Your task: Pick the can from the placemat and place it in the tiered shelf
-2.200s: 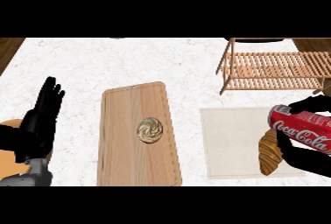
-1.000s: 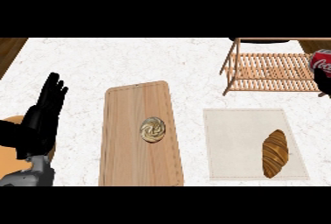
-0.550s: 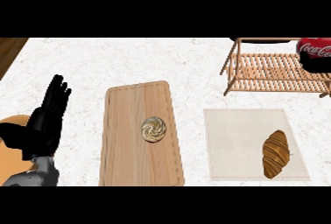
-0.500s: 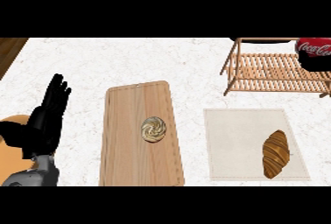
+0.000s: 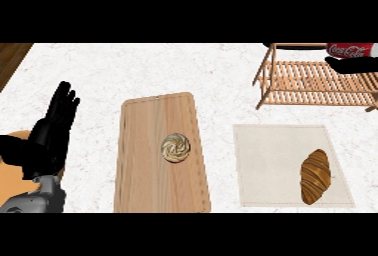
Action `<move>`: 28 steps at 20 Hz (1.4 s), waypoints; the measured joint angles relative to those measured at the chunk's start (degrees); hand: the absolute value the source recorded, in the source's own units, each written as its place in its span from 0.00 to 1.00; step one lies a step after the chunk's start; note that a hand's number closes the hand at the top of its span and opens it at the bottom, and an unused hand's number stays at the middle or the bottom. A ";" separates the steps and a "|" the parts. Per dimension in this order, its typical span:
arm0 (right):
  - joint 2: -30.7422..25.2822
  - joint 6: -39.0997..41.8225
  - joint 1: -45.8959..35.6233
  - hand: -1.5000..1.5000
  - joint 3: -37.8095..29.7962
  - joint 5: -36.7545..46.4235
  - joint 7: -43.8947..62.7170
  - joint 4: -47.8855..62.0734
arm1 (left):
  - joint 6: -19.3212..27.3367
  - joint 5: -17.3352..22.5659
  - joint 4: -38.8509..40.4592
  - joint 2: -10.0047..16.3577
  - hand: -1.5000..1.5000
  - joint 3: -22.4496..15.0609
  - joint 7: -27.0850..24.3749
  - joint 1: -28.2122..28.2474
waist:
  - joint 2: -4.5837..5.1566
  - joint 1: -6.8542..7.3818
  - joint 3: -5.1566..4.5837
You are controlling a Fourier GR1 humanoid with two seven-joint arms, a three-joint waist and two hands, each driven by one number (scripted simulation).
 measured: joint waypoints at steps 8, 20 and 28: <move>-2.28 0.34 -3.33 0.00 -1.57 -5.12 -8.44 9.14 | -0.27 -0.18 -0.03 -0.70 0.50 0.14 -1.03 1.22 | -0.17 -0.19 -0.09; -8.59 2.30 -2.60 0.00 -8.51 -15.39 -4.53 2.23 | -0.66 0.12 0.58 -0.21 0.50 1.65 -1.35 0.97 | -0.31 -1.16 -0.03; -18.44 9.39 6.45 0.00 -15.99 -22.49 0.33 -0.67 | -0.94 0.38 0.14 -0.26 0.50 1.91 -0.81 1.27 | -0.34 -1.54 -0.01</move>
